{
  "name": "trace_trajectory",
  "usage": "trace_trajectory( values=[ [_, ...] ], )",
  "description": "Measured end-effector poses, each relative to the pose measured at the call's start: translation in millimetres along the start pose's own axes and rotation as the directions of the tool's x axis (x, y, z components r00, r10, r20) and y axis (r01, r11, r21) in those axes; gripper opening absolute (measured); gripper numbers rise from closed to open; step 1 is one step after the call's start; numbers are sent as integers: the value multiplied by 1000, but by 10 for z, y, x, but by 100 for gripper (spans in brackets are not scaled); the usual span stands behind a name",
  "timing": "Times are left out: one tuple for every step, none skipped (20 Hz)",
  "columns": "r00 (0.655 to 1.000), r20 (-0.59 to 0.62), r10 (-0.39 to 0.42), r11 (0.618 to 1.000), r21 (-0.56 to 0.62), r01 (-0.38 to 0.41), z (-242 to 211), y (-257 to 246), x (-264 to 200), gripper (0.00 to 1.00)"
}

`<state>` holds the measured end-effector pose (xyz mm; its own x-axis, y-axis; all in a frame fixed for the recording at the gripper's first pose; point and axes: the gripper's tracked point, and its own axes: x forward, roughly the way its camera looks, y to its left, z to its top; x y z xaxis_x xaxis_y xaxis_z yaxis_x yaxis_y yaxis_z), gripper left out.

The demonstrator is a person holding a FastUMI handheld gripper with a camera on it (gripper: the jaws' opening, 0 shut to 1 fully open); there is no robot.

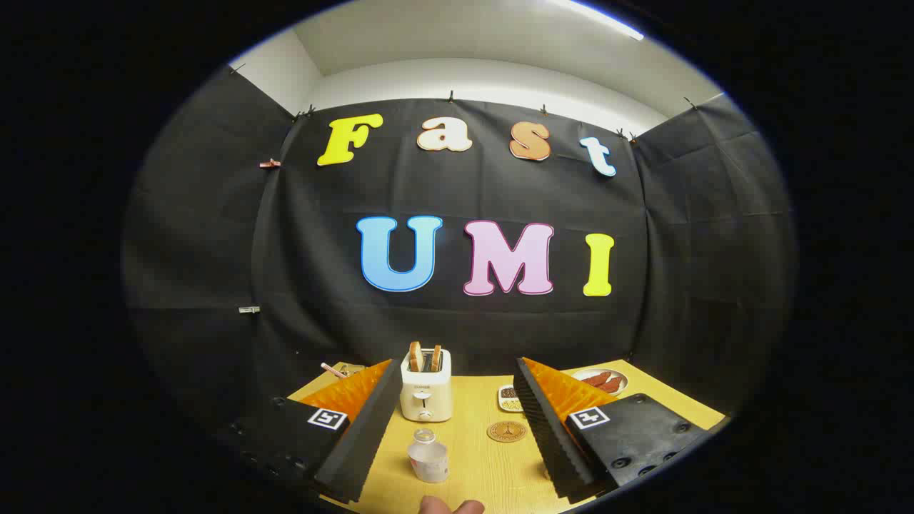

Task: Take the bottle from table, then pour the juice into the cup, finally place the bottle on the coaster

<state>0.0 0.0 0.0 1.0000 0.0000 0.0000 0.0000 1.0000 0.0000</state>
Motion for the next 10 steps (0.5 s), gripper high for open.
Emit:
trace_trajectory(
  values=[
    [1000, -3, -4, 1000, -7, 4, -12, -13, -3, 97],
    [1000, -7, -7, 1000, -13, 7, -24, -19, -1, 97],
    [1000, -9, -5, 1000, -14, 4, -24, -6, 3, 97],
    [1000, -8, 1, 1000, -11, -1, -22, 16, 4, 97],
    [1000, -6, 4, 1000, -7, -4, -19, 27, 7, 96],
    [1000, -4, 4, 1000, -4, -4, -13, 32, 11, 97],
    [1000, -1, 3, 1000, -4, -3, -2, 37, 2, 97],
    [1000, -1, 2, 1000, -6, -2, 3, 36, -1, 96],
    [1000, 0, 1, 1000, -8, -1, 2, 43, -3, 96],
    [1000, -1, 4, 1000, -9, -4, 1, 51, -2, 96]
  ],
)
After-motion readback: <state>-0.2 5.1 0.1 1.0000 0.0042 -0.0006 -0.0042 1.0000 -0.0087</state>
